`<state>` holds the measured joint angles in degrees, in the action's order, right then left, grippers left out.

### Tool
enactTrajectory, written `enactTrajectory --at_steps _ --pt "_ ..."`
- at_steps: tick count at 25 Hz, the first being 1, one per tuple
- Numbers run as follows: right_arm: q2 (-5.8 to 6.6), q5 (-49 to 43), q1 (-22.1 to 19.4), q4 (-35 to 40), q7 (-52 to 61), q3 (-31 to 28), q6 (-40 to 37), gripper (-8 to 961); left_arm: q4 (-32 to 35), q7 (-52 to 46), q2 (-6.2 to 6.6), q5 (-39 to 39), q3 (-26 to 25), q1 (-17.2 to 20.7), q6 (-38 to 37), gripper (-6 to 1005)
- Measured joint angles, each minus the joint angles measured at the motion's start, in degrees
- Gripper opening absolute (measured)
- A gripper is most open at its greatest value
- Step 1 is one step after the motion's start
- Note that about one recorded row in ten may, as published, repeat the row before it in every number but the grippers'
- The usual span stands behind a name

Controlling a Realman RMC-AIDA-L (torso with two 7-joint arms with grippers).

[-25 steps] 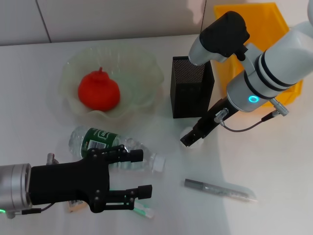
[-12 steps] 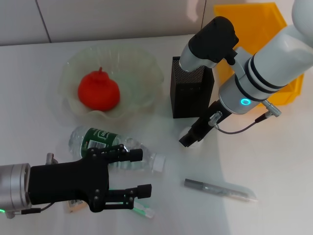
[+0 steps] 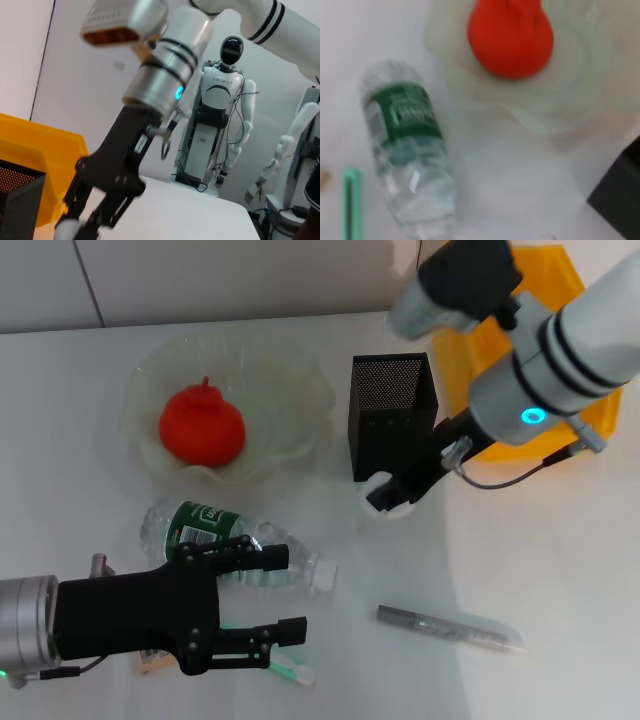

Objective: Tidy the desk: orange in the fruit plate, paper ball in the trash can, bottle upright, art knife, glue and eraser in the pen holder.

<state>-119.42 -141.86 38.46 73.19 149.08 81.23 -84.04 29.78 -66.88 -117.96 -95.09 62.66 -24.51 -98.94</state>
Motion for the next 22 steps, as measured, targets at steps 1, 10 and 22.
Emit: enactTrajectory --at_steps 1,10,22 --pt "0.0 1.16 -0.74 2.61 -0.16 -1.49 -1.84 382 0.0 0.0 0.0 0.0 0.0 0.0 0.0 793" --pt "0.14 2.74 -5.64 17.48 -3.41 -23.03 -8.73 364 0.02 0.0 0.11 0.0 0.01 0.39 -0.02 793" --pt "0.24 -2.53 -8.56 14.92 -10.5 -35.63 2.81 381 0.02 0.0 0.1 0.0 0.01 0.04 -0.19 793"
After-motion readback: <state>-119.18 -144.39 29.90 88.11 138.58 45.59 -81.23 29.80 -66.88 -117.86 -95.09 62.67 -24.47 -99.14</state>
